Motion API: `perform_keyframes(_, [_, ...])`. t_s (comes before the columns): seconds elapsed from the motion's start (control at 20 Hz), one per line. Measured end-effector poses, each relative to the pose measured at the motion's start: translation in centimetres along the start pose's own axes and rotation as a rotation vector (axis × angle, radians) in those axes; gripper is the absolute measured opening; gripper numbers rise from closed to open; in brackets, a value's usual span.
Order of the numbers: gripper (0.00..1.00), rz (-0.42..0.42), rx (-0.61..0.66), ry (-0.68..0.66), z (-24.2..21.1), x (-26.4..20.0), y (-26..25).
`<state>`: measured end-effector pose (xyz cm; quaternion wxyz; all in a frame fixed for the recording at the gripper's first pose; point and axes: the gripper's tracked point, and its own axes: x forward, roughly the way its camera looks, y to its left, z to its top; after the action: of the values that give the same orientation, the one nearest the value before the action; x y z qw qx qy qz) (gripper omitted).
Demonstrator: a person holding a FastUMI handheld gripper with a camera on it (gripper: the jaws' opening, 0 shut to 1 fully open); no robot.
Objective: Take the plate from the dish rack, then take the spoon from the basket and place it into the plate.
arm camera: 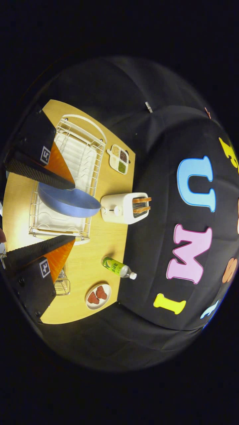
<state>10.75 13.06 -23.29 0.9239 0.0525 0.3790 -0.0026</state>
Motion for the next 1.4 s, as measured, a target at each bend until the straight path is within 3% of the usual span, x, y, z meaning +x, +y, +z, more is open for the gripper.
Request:
perform_keyframes(0.15, [0.85, -0.04, 0.013, 0.083, -2.5, 3.4, 0.4])
perform_keyframes(0.25, [0.82, -0.021, 0.079, 0.148, -4.5, 5.0, 2.0])
perform_keyframes(0.3, [0.77, -0.007, 0.119, 0.175, -5.3, 5.6, 2.6])
perform_keyframes(0.4, [0.45, -0.045, 0.158, 0.223, -6.6, 6.2, 1.8])
perform_keyframes(0.55, [0.31, -0.145, 0.148, 0.219, -5.6, 6.3, 0.5])
perform_keyframes(0.85, [0.25, -0.223, -0.06, 0.137, -0.8, 5.3, 0.5])
perform_keyframes(1.05, [0.24, -0.188, 0.069, 0.107, -0.2, 4.4, -0.5])
perform_keyframes(1.4, [0.24, 0.005, 0.303, 0.095, -1.8, 1.1, -2.5])
